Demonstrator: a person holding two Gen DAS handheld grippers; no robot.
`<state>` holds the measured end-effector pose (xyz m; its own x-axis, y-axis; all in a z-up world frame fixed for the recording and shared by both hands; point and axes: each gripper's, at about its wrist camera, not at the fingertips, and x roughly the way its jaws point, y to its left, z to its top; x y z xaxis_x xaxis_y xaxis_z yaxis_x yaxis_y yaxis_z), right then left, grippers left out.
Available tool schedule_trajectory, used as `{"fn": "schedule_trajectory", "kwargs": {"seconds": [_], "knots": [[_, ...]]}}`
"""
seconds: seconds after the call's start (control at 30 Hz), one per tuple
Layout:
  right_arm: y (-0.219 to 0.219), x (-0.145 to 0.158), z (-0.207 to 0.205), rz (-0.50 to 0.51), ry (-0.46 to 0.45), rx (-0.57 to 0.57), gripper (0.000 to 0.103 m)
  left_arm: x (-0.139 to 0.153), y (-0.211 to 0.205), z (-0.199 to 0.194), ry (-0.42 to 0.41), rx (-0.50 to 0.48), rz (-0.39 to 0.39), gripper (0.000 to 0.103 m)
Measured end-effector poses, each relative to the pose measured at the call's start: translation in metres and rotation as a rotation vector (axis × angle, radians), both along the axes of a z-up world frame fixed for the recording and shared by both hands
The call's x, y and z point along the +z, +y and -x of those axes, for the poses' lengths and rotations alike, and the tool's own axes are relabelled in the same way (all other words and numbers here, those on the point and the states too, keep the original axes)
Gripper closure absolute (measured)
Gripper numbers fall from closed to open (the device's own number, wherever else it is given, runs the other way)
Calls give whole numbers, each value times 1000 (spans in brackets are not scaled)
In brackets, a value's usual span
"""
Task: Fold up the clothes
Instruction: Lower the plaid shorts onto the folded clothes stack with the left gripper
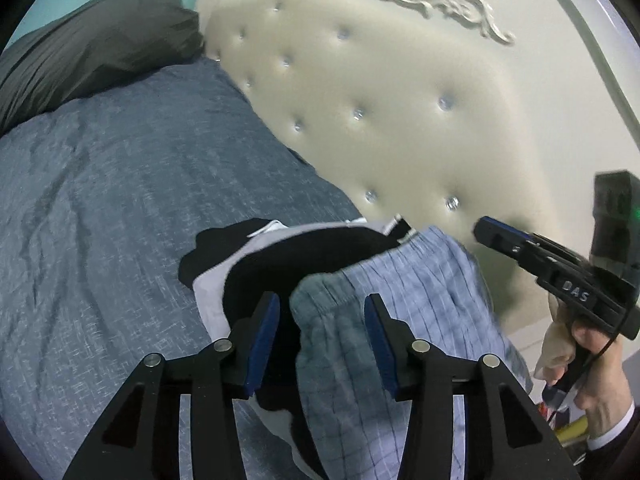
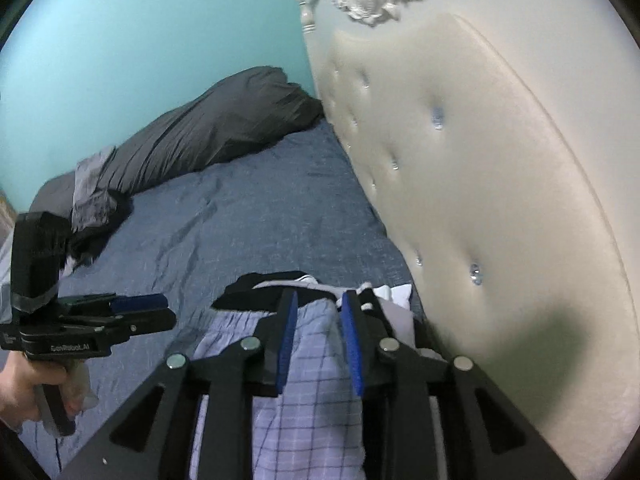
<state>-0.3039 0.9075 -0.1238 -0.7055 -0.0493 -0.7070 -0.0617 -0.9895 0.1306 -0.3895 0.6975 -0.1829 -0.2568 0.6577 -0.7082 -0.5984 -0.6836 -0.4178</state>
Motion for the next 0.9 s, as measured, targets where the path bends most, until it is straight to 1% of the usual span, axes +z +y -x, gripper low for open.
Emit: {"fn": "schedule_trajectory", "kwargs": {"seconds": [0.03,0.07,0.1,0.27,0.37,0.47,0.63,0.77,0.9], "knots": [[-3,-3,1,-5,-14,19,93,-2,2,-2,0,-8,6,55],[-7,-7,2,-8,-31,32,94,-6,4,-4,0,-8,16,55],[-10,-11,3,-12,-48,43,95,-8,5,-5,-6,-8,19,56],[-3,-36,10,-24,-132,-19,97,-28,11,-5,-30,-8,59,56],[4,-50,11,-13,-160,-52,97,-34,9,-4,-42,2,53,55],[11,-46,3,22,-124,-56,97,-28,5,-6,-27,6,52,55],[18,-20,-23,60,-29,-41,97,-4,-6,-20,6,-10,31,55],[21,-10,-55,87,-9,-17,97,6,-11,-46,20,-50,18,55],[19,-15,-85,110,-5,-13,97,8,-11,-74,32,-92,15,55]]}}
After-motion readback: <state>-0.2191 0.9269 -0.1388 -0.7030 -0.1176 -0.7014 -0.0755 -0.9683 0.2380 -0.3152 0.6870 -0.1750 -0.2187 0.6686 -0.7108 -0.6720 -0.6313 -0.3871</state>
